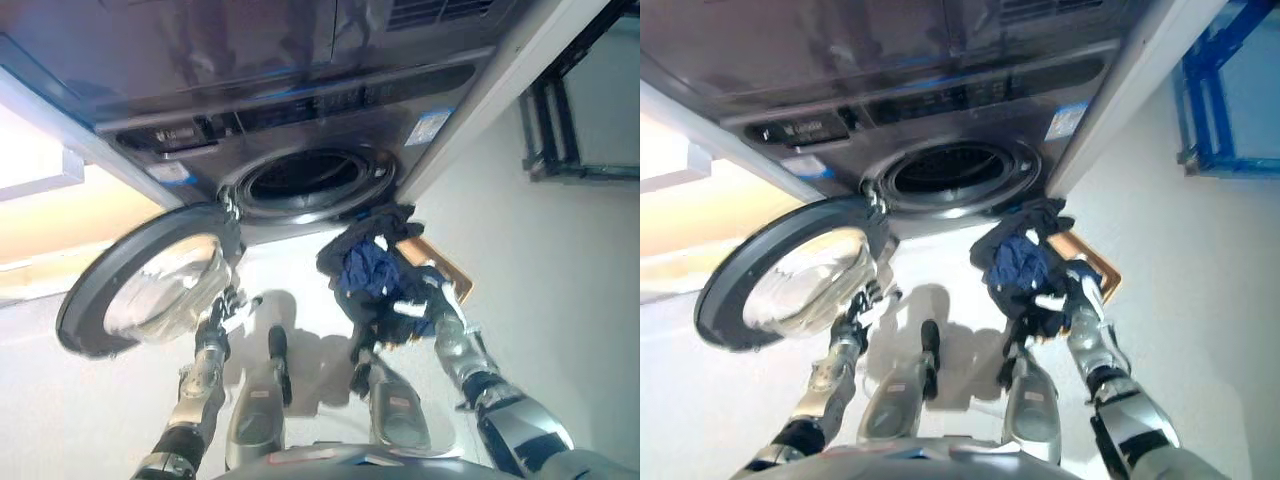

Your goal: Put the clothes in the basket into the washing machine.

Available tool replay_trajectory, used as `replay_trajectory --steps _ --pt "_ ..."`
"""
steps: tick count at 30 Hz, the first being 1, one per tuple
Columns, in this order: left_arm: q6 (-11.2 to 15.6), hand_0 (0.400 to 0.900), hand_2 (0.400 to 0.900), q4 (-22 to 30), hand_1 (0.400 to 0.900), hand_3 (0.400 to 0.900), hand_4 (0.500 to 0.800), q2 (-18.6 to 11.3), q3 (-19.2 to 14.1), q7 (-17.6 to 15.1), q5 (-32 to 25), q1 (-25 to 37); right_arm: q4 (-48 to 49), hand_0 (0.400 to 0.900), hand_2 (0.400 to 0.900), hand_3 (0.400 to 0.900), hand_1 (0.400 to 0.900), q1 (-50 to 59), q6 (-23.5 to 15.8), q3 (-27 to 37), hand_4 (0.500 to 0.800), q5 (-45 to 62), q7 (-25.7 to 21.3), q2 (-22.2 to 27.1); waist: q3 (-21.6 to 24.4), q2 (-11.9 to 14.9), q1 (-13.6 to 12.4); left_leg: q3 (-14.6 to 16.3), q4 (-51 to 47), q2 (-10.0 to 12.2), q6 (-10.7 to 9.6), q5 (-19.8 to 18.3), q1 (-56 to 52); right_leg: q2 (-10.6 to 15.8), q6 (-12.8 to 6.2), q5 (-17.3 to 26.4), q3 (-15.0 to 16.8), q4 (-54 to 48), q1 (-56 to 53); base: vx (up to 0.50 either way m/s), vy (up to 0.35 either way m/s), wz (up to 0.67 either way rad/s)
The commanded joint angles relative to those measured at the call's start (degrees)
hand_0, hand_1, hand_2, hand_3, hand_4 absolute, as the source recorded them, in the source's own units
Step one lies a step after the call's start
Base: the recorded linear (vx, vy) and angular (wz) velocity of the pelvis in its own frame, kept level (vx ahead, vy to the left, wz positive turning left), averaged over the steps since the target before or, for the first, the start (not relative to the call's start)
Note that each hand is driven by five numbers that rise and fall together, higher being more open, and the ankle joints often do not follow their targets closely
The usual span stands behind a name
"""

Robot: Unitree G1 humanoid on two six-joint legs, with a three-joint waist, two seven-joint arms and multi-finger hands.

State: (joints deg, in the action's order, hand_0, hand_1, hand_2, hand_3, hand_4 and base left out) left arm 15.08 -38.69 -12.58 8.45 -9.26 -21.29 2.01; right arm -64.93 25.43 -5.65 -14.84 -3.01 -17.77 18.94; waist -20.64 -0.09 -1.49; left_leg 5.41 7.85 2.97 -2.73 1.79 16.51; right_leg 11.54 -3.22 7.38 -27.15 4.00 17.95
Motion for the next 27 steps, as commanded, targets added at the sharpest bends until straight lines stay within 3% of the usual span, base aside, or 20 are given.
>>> replay_trajectory --steps 1,5,7,9,15,19,27 --pt "5.9 0.900 0.900 11.3 0.900 0.900 0.800 -3.5 1.4 -3.2 0.6 0.5 1.7 0.900 0.900 0.900 0.900 6.9 -0.8 -4.5 0.800 -5.2 -5.7 2.7 -2.0 -0.7 -1.2 -1.2 0.1 -2.9 1.0 2.0 6.0 1.8 -5.65 -1.6 1.4 6.2 6.6 -0.20 0.021 0.02" --pt "7.2 0.900 0.900 19.6 0.900 0.900 0.800 -5.3 4.2 -5.5 1.8 3.5 0.4 0.900 0.900 0.900 0.900 15.6 -0.2 -6.7 0.800 -9.2 -9.7 5.4 -5.5 -1.5 -2.0 -2.0 7.0 -3.4 1.7 1.0 16.2 3.9 -5.15 -2.6 2.0 13.1 16.5 -0.22 0.006 0.11" --pt "7.6 0.900 0.900 22.1 0.900 0.900 0.800 -6.0 5.1 -6.8 2.4 4.9 -0.3 0.900 0.900 0.900 0.900 18.8 0.4 -7.3 0.800 -11.1 -11.8 6.3 -6.0 -1.6 -2.0 -2.0 10.9 -3.4 1.9 -0.1 21.0 5.0 -4.89 -3.3 2.3 16.6 20.8 -0.12 -0.014 0.08" --pt "8.2 0.900 0.900 23.5 0.900 0.900 0.800 -6.2 6.4 -8.3 2.4 6.4 -1.8 0.900 0.900 0.900 0.900 22.0 0.5 -7.5 0.800 -11.4 -13.6 6.9 -6.1 -2.0 -2.2 -2.6 15.7 -3.2 1.4 -3.2 25.5 6.0 -5.78 -6.0 3.5 21.7 25.3 -0.04 -0.005 0.06" --pt "9.1 0.900 0.900 29.6 0.900 0.900 0.800 -7.3 8.4 -11.6 2.2 10.4 -6.4 0.900 0.900 0.900 0.900 28.7 2.8 -8.7 0.800 -14.7 -19.4 9.9 -6.1 -2.8 -2.3 -2.5 27.0 -3.2 1.6 -6.1 38.7 7.8 -5.31 -8.9 4.8 32.8 38.0 -0.11 0.031 0.03" --pt "9.1 0.900 0.900 31.6 0.900 0.900 0.800 -7.9 9.1 -12.6 2.0 11.8 -9.7 0.900 0.900 0.900 0.900 31.4 4.4 -9.7 0.800 -16.2 -19.9 11.6 -5.7 -3.5 -2.4 -2.3 32.4 -3.3 1.8 -7.8 44.5 8.7 -5.10 -10.5 5.6 38.3 44.2 -0.08 0.052 -0.02" --pt "8.9 0.900 0.900 34.9 0.900 0.900 0.800 -8.9 9.3 -14.7 2.1 11.1 -15.1 0.900 0.900 0.900 0.900 32.5 6.1 -8.2 0.800 -16.9 -21.3 10.1 -5.6 -5.0 -2.9 -1.4 43.4 -3.3 2.4 -10.5 54.4 11.1 -3.39 -12.9 8.6 48.2 55.2 -0.02 0.020 -0.03"
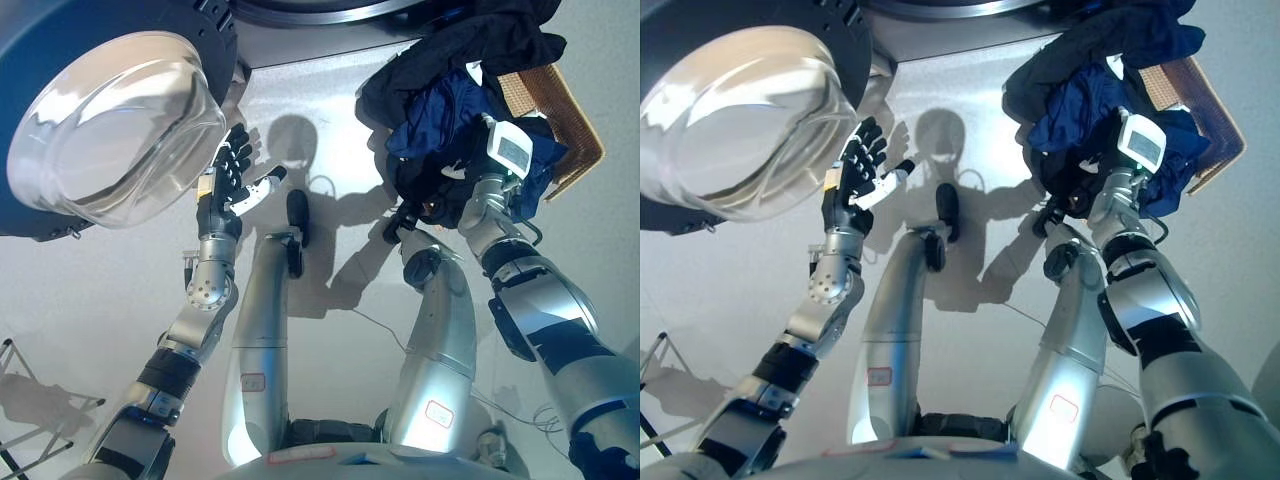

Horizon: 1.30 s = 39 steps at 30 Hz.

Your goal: Put the clothes in the basket into the washing machine.

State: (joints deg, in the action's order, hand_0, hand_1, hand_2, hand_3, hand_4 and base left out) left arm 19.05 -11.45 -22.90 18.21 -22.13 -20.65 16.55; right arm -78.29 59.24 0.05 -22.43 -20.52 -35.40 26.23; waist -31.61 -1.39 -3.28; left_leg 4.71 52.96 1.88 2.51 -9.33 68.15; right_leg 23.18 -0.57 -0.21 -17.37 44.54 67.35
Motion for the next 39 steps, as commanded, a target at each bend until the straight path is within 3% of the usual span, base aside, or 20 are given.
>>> replay_trajectory --steps 1,10,12,17,22,23,24,33,37,39 --pt "5.0 0.900 0.900 7.9 0.900 0.900 0.800 1.3 -0.4 -2.1 1.6 -3.4 -1.3 0.900 0.900 0.900 0.900 -1.1 0.0 0.0 0.800 1.5 -4.3 3.0 5.5 -4.0 -1.3 -0.9 -0.8 -2.2 -2.8 0.3 3.7 -0.1 -5.87 -5.7 -0.8 9.0 7.0 -0.01 0.014 0.04" --pt "5.6 0.900 0.900 11.6 0.900 0.900 0.800 -1.8 0.9 -2.4 1.7 -2.8 -1.1 0.900 0.900 0.900 0.900 2.9 -1.0 -0.3 0.800 3.1 -6.3 4.8 6.3 -5.3 -3.0 -1.4 7.1 -2.5 -1.6 -1.8 11.0 2.7 -4.16 -9.1 2.8 18.3 16.1 0.01 0.002 0.04" --pt "5.8 0.900 0.900 12.1 0.900 0.900 0.800 -1.8 1.7 -2.7 1.5 -2.7 0.5 0.900 0.900 0.900 0.900 3.5 -2.8 1.0 0.800 5.8 -6.7 5.1 6.3 -5.7 -3.6 -1.5 9.7 -2.6 -0.9 -2.7 12.9 3.5 -3.90 -10.2 3.5 21.1 18.4 0.01 -0.006 0.11" --pt "5.4 0.900 0.900 11.0 0.900 0.900 0.800 -1.3 1.8 -1.6 0.1 -2.9 0.9 0.900 0.900 0.900 0.900 2.8 -5.1 1.8 0.800 11.2 -1.4 3.3 6.9 -5.4 -4.0 -1.9 12.1 -3.0 -0.5 -3.4 15.2 4.0 -3.35 -11.3 3.8 23.9 20.5 0.03 -0.027 0.08" --pt "5.0 0.900 0.900 10.0 0.900 0.900 0.800 -0.7 1.4 -1.2 -1.0 -3.8 0.7 0.900 0.900 0.900 0.900 1.4 -5.6 2.7 0.800 12.7 -0.6 0.9 7.9 -5.0 -4.0 -1.9 12.5 -3.2 -0.3 -3.3 16.3 4.0 -3.06 -11.2 3.8 24.2 21.6 0.02 -0.013 0.02" --pt "5.0 0.900 0.900 9.9 0.900 0.900 0.800 -0.7 1.4 -1.3 -1.0 -4.0 0.5 0.618 0.618 0.618 0.618 0.9 -5.5 3.1 0.631 12.7 -1.0 0.6 8.2 -5.0 -4.0 -1.8 12.5 -3.3 -0.3 -3.2 16.4 3.9 -3.07 -11.1 3.8 24.2 21.8 0.00 0.000 0.00" --pt "5.0 0.900 0.900 9.9 0.900 0.900 0.800 -0.7 1.4 -1.3 -1.0 -4.0 0.6 0.400 0.400 0.400 0.400 0.8 -5.5 3.1 0.500 12.7 -1.0 0.5 8.3 -5.0 -4.0 -1.8 12.5 -3.3 -0.3 -3.2 16.5 3.9 -3.08 -11.0 3.8 24.2 21.9 0.03 -0.001 0.00" --pt "4.6 0.900 0.900 9.2 0.900 0.900 0.800 -0.9 0.3 -1.7 -0.7 -5.2 3.1 0.400 0.400 0.400 0.400 -3.0 -6.7 3.9 0.500 12.2 -2.2 -0.5 10.8 -4.1 -3.2 -1.9 12.4 -3.2 -0.1 -3.0 16.5 3.5 -3.11 -10.5 4.1 23.9 22.2 0.02 0.001 -0.01" --pt "4.2 0.900 0.900 9.2 0.900 0.900 0.800 -1.0 -1.1 -2.6 0.0 -6.0 9.3 0.400 0.400 0.400 0.400 -5.4 -8.3 4.8 0.500 13.7 -3.9 -0.6 11.4 -3.3 -2.1 -2.1 12.0 -2.9 -0.3 -2.9 16.1 3.0 -3.04 -10.3 3.7 23.0 21.3 0.01 0.009 -0.10" --pt "4.1 0.900 0.900 9.1 0.900 0.900 0.800 -1.1 -2.4 -3.4 0.5 -6.9 16.9 0.400 0.400 0.400 0.400 -8.0 -9.3 5.3 0.500 13.9 -4.8 -0.2 11.6 -2.6 -1.1 -2.2 11.7 -2.7 -0.4 -2.8 15.6 2.5 -3.04 -10.0 3.3 22.1 20.6 0.01 0.004 -0.15"
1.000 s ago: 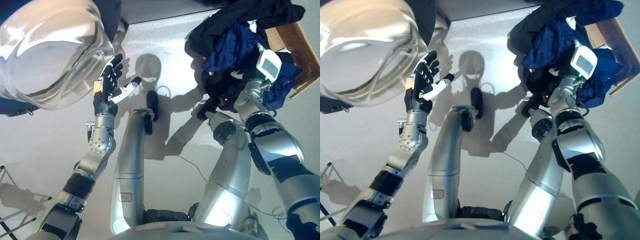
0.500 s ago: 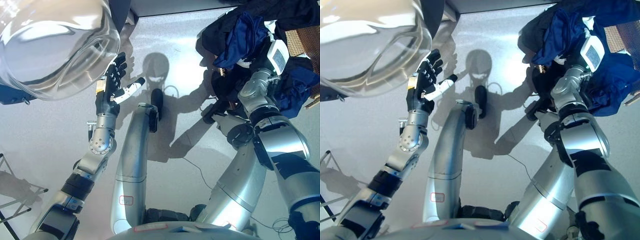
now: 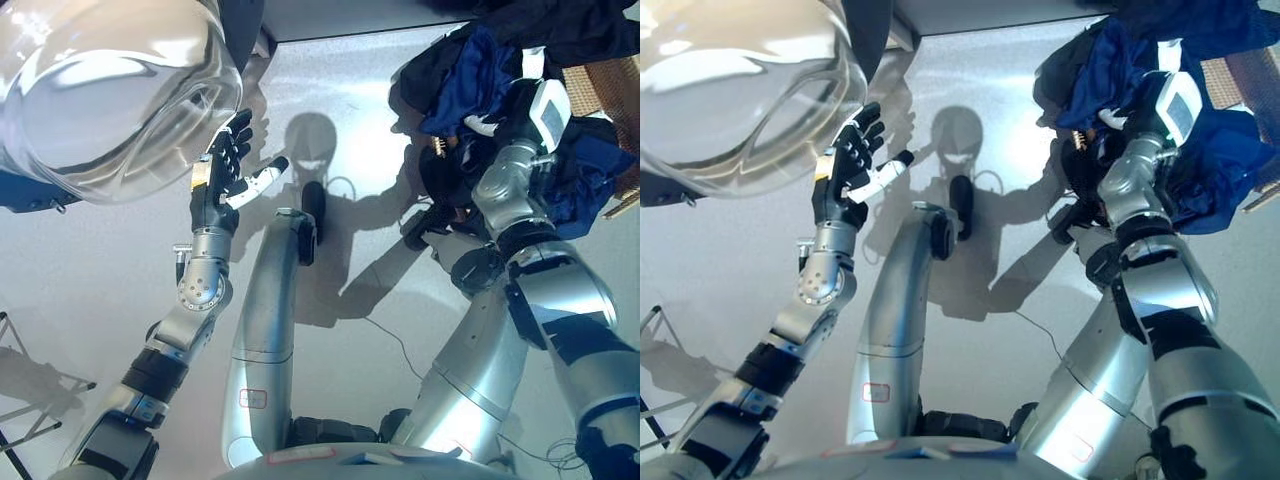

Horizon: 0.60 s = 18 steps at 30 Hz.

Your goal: Put the clothes in the basket into the washing machine.

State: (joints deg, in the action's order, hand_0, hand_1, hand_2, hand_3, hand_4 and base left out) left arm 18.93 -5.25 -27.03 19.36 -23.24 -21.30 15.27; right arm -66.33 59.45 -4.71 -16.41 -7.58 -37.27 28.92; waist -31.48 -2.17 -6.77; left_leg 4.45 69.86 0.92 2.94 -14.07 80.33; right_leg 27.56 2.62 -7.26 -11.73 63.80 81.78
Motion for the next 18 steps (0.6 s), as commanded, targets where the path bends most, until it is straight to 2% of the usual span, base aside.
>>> replay_trajectory --steps 1,5,12,15,18 --pt "4.2 0.900 0.900 3.0 0.900 0.900 0.800 3.0 -4.3 -2.6 1.3 -6.4 10.5 0.400 0.400 0.400 0.400 -10.2 -4.9 -0.5 0.500 0.4 -3.5 -2.2 11.6 -1.4 3.0 -2.0 -5.4 -1.7 -0.9 1.9 3.3 -2.2 -6.23 -2.9 -2.5 2.7 5.8 0.01 0.015 -0.19" --pt "4.7 0.900 0.900 2.9 0.900 0.900 0.800 2.7 -5.9 -3.2 1.6 -9.0 28.6 0.400 0.400 0.400 0.400 -18.4 -5.3 2.4 0.500 -3.7 -5.1 1.2 11.7 -0.2 5.2 -2.3 -6.5 -1.4 -1.2 1.9 2.4 -3.1 -6.43 -2.8 -3.2 1.3 4.4 0.01 0.007 -0.14" --pt "4.7 0.900 0.900 2.5 0.900 0.900 0.800 3.0 -6.6 -3.9 1.4 -10.0 42.4 0.400 0.400 0.400 0.400 -25.6 -7.7 9.0 0.500 -2.7 -5.5 1.2 12.3 0.9 7.2 -2.5 -9.5 -0.9 -1.6 2.3 0.7 -3.9 -6.86 -2.8 -4.8 -1.8 1.7 0.01 -0.010 -0.05" --pt "4.3 0.900 0.900 2.2 0.900 0.900 0.800 3.1 -6.8 -3.3 0.9 -10.5 45.6 0.400 0.400 0.400 0.400 -27.4 -10.9 9.4 0.500 3.1 -1.6 -1.0 12.8 1.4 7.4 -2.5 -10.8 -0.8 -1.7 2.5 -0.5 -4.2 -6.90 -3.0 -5.5 -2.8 0.3 0.00 -0.011 0.01" --pt "3.6 0.900 0.900 1.5 0.900 0.900 0.800 3.6 -6.7 -2.2 -0.6 -10.7 47.1 0.400 0.400 0.400 0.400 -27.5 -15.3 10.8 0.500 16.2 3.7 -5.1 13.2 1.5 7.5 -2.4 -11.9 -0.8 -1.8 2.6 -1.3 -4.4 -6.96 -3.2 -6.2 -3.9 -0.7 0.01 -0.029 0.05"
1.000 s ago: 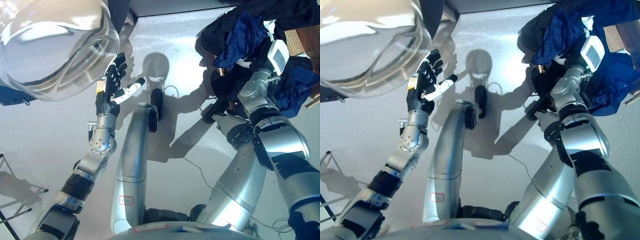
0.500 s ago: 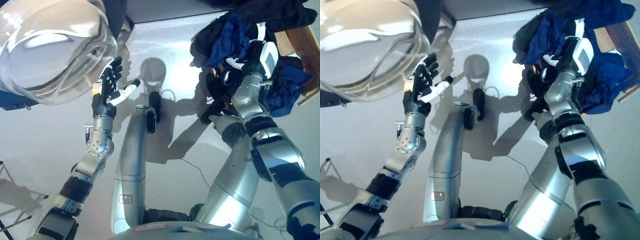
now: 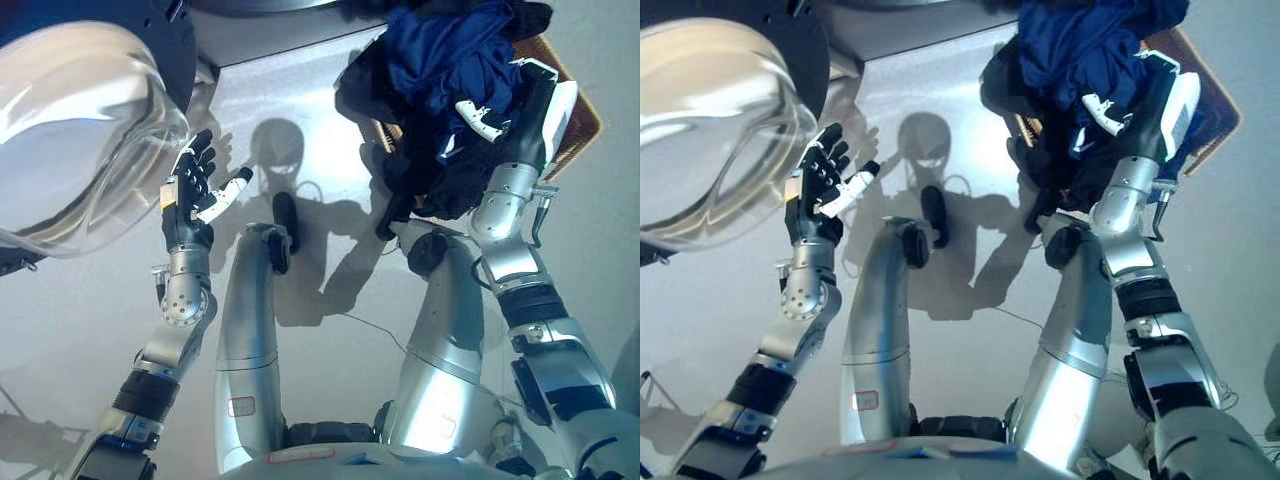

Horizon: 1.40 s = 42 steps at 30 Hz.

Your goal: Put the clothes in the basket into the washing machine.

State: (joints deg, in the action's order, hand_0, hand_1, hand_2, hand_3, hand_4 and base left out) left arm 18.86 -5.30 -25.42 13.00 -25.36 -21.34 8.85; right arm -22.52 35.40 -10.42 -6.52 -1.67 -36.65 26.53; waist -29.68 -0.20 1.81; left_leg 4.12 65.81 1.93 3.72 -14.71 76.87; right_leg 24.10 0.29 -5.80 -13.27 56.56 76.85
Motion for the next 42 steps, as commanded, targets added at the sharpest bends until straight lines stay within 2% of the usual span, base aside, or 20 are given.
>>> replay_trajectory --steps 1,7,12,14,19,23,34,42 --pt "3.4 0.900 0.900 1.3 0.900 0.900 0.800 2.1 -0.2 0.1 -1.1 -4.3 3.3 0.400 0.400 0.400 0.400 -2.4 -10.6 1.1 0.500 13.8 3.8 -4.1 11.6 -0.6 -1.2 -2.0 -8.1 -1.9 -2.6 3.3 2.0 -1.1 -4.63 -4.7 -4.7 3.2 4.1 0.02 -0.029 0.06" --pt "2.1 0.900 0.900 -0.5 0.900 0.900 0.800 3.1 0.2 1.8 -4.6 -3.0 3.2 0.400 0.400 0.400 0.400 4.9 -15.8 -0.2 0.500 36.8 12.7 -12.5 12.1 -0.7 -2.0 -1.7 -10.2 -1.3 -2.9 3.4 -0.5 -1.4 -4.73 -4.8 -5.2 1.7 2.0 0.00 -0.004 0.01" --pt "1.7 0.900 0.900 -1.5 0.900 0.900 0.800 3.0 0.4 3.8 -7.1 -2.5 -0.8 0.400 0.400 0.400 0.400 12.5 -17.0 -0.9 0.500 49.8 18.2 -15.3 12.8 -0.8 -3.2 -1.7 -12.8 -1.4 -3.3 3.7 -2.9 -1.7 -5.18 -4.9 -6.3 -0.1 -0.4 0.03 -0.032 0.07" --pt "1.8 0.900 0.900 -2.2 0.900 0.900 0.800 3.1 0.5 4.4 -7.7 -2.1 -3.3 0.400 0.400 0.400 0.400 16.3 -17.5 -0.4 0.500 52.3 18.9 -15.8 13.0 -0.8 -3.7 -1.8 -13.4 -1.4 -3.3 3.8 -3.5 -1.7 -5.28 -5.0 -6.5 -0.6 -0.9 0.03 -0.031 0.09" --pt "2.1 0.900 0.900 -2.9 0.900 0.900 0.800 2.6 2.2 5.2 -9.0 -0.9 -13.2 0.400 0.400 0.400 0.400 27.8 -17.9 1.6 0.500 55.0 16.1 -16.6 13.7 -1.2 -5.2 -2.2 -14.2 -1.7 -3.3 3.8 -4.0 -1.3 -5.36 -5.4 -6.8 -0.4 -1.2 0.04 -0.030 0.08" --pt "2.2 0.900 0.900 -2.9 0.900 0.900 0.800 1.8 3.9 5.7 -9.1 0.4 -23.1 0.400 0.400 0.400 0.400 36.5 -16.3 1.6 0.500 56.3 15.1 -16.6 13.8 -1.6 -6.7 -2.5 -13.8 -2.1 -3.3 3.8 -3.5 -0.8 -5.31 -5.9 -6.8 0.4 -0.6 0.03 -0.028 0.11" --pt "2.7 0.900 0.900 -2.5 0.900 0.900 0.800 -0.1 6.7 6.7 -9.3 1.4 -39.9 0.400 0.400 0.400 0.400 47.9 -12.5 -0.1 0.500 55.9 15.0 -16.8 13.1 -3.1 -10.3 -3.6 -10.8 -3.3 -2.9 3.6 -1.0 0.7 -4.99 -7.0 -6.5 3.9 1.6 0.02 -0.022 0.10" --pt "2.7 0.900 0.900 -2.7 0.900 0.900 0.800 -1.7 10.0 8.6 -8.9 2.5 -47.7 0.400 0.400 0.400 0.400 54.0 -10.7 -1.6 0.500 56.3 15.1 -10.8 13.3 -4.5 -13.0 -4.1 -8.9 -4.1 -2.9 3.6 0.5 2.1 -5.11 -7.4 -5.5 6.5 3.5 0.02 -0.025 0.11"
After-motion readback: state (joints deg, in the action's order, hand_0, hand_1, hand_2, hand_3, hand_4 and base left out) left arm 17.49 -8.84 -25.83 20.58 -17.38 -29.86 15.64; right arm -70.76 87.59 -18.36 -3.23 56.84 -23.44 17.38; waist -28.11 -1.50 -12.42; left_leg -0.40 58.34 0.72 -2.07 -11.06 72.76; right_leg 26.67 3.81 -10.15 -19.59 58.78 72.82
